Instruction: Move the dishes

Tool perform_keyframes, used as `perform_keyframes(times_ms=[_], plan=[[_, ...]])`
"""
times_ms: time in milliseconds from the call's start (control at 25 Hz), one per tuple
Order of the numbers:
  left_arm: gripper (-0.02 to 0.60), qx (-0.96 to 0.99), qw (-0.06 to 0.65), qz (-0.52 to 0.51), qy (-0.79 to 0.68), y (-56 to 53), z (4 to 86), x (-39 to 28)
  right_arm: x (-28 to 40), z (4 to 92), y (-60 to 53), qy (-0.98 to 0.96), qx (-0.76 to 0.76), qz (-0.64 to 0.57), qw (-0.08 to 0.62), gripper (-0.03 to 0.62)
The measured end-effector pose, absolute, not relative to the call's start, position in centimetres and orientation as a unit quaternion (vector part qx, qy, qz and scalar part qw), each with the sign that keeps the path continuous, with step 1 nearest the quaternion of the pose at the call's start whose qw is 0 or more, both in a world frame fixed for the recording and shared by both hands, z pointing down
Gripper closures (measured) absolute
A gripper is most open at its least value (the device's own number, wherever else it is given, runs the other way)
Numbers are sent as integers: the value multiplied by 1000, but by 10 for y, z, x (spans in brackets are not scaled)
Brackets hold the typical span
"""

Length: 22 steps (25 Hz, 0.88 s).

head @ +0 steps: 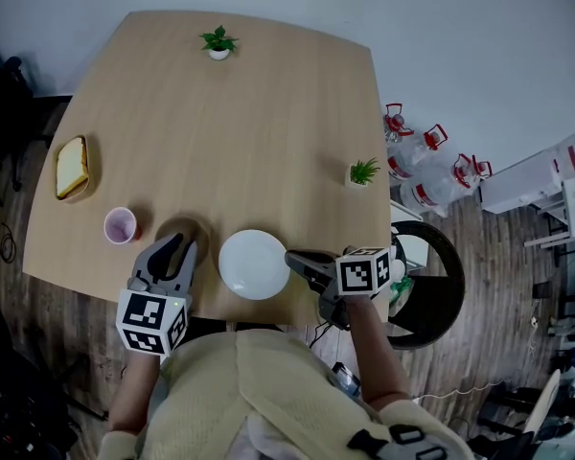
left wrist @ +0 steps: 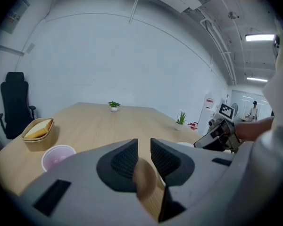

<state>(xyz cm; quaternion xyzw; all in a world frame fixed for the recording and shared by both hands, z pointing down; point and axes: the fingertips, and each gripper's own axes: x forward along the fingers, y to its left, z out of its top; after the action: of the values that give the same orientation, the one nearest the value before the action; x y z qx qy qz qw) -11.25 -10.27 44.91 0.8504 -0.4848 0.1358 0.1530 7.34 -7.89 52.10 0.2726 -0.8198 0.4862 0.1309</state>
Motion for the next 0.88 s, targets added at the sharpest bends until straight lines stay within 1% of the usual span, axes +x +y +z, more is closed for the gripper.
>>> perform_keyframes(times_ms=[120, 360, 560, 880], plan=[[492, 849, 156, 137, -487, -101, 452, -114, 75, 531, -83, -817, 292, 470, 166, 566], [492, 845, 159, 140, -491, -96, 457, -118, 77, 543, -85, -810, 318, 444, 212, 562], [492, 842, 164, 144, -493, -95, 460, -121, 77, 550, -89, -808, 345, 400, 259, 556], [492, 841, 167, 147, -493, -96, 462, -122, 74, 557, -94, -804, 374, 338, 315, 551]])
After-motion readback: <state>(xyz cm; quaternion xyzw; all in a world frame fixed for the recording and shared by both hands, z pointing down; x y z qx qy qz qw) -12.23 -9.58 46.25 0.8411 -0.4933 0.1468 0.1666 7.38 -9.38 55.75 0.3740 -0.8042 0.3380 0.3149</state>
